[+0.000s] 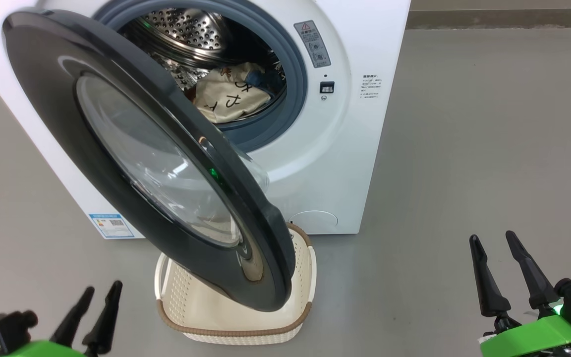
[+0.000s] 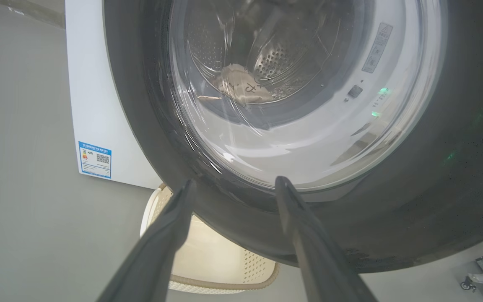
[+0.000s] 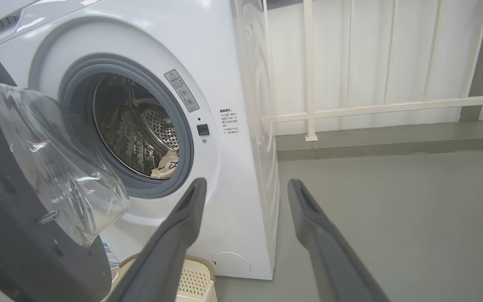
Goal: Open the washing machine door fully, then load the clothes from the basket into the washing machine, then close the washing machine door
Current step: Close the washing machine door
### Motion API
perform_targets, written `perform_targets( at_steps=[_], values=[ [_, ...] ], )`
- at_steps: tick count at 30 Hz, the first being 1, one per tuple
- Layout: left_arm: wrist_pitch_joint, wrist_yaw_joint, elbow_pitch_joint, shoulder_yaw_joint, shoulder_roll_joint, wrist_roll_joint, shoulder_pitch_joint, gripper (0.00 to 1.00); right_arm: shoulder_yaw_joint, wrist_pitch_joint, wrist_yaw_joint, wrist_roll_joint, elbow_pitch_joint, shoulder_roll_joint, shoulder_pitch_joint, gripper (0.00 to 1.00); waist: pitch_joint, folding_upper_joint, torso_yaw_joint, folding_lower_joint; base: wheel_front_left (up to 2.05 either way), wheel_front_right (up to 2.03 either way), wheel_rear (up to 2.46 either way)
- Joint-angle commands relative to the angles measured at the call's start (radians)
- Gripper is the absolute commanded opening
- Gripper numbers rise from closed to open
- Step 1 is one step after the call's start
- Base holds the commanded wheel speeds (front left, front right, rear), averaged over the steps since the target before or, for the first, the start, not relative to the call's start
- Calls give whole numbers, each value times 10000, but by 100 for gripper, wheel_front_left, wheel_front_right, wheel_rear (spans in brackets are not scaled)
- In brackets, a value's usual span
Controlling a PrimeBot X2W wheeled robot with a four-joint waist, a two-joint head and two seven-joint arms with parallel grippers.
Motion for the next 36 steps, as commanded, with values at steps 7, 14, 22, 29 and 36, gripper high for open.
perform_targets(
  at_steps=[7, 14, 22, 29, 36],
  values=[
    [-155, -65, 51, 1735, -374, 2692, -599, 100, 28, -49, 44, 29, -231, -117, 85, 100, 25, 0, -21, 1, 0, 0, 0],
    [-157, -65, -368, 3079, -1227, 5365, -238, 100, -48, -49, 44, 14, -232, -121, 111, 100, 70, 0, -67, 1, 0, 0, 0],
    [-157, -65, -879, 4239, -2128, 7215, 305, 100, -137, -49, 44, -6, -141, -138, 148, 100, 82, 0, -159, 1, 0, 0, 0],
    [-158, -65, -1068, 4702, -2503, 7552, 686, 100, -221, -49, 44, -20, -8, -120, 192, 100, 73, 0, -228, 1, 0, 0, 0],
    [-158, -65, -1050, 5009, -2836, 7765, 949, 100, -342, -49, 44, -42, 152, -49, 203, 100, 81, 0, -274, 1, 0, 0, 0]
  ],
)
